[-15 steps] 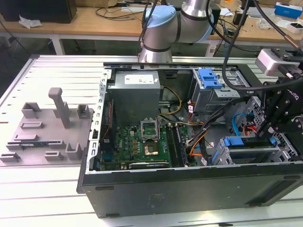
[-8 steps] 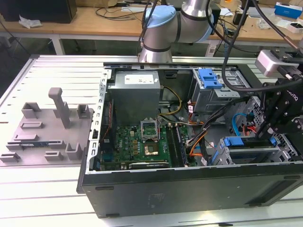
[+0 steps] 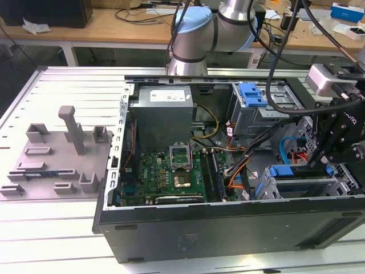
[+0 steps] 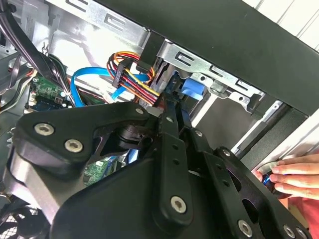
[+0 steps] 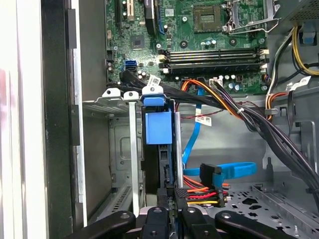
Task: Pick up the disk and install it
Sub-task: 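Insert the first disk wire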
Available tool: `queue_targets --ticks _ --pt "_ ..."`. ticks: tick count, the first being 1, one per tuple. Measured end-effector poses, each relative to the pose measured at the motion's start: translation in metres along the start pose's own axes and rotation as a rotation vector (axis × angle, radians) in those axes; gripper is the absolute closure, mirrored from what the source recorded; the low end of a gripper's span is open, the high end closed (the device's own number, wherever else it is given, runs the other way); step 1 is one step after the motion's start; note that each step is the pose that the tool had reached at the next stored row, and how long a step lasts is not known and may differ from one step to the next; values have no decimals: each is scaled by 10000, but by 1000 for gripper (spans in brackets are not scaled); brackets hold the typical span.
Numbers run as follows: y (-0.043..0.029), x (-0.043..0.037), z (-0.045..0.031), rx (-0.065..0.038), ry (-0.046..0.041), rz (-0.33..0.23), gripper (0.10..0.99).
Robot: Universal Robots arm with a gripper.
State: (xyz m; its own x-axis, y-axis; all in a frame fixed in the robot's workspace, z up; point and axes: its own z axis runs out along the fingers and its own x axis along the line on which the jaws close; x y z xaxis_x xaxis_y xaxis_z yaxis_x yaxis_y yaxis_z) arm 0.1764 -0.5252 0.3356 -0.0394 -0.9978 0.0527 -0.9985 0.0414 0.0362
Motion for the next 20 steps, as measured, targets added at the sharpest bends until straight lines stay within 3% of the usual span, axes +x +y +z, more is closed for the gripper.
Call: queue_targets --ticks 4,6,9,14,16,20 --pt "1 -1 20 -3 -25 0 910" --pt "1 0 -1 0 -10 0 784" --pt "4 5 -95 0 -6 0 784" --pt "13 16 -369 2 48 3 784" --pt "14 16 -412 2 63 2 784" --pt "14 16 -414 4 67 3 784"
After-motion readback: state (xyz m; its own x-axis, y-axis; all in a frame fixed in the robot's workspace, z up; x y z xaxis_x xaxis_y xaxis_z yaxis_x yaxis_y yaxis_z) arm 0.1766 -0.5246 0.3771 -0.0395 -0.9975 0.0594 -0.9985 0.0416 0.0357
